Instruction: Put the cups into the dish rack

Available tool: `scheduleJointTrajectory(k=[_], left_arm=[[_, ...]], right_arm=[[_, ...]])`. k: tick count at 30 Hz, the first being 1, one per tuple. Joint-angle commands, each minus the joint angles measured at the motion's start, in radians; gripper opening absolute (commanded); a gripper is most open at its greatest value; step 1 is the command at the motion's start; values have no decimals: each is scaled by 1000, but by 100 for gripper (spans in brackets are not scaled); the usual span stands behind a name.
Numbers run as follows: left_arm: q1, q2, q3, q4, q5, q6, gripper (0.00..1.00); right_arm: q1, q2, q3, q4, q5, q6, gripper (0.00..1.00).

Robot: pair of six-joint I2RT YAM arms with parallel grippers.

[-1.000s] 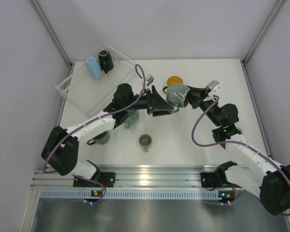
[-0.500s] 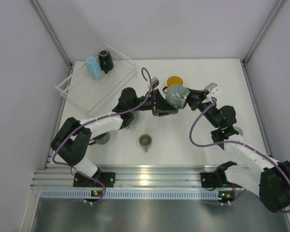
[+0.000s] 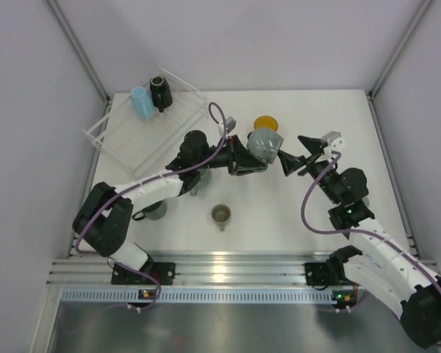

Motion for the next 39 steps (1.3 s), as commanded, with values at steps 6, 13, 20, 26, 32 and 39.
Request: scheduleJointTrajectory(k=[6, 13, 20, 26, 32, 39], left_arm=[[19, -134, 214, -656, -301, 544, 0], [75, -163, 374, -1010, -657, 826, 0], [239, -162, 432, -1098, -875, 946, 0], [391, -110, 478, -1111, -1021, 1024, 0], [493, -21, 523, -1109, -1139, 1063, 0], [566, 54, 527, -1072, -1211, 1060, 0]], right_arm=[[14, -143, 71, -149, 48, 106, 99], [15, -89, 200, -267, 86, 241, 99], [15, -42, 280, -391, 112, 298, 99], [15, -57, 261, -384, 128, 278, 99], [15, -56, 257, -402, 132, 261, 99], [15, -59, 255, -422, 183, 238, 99]])
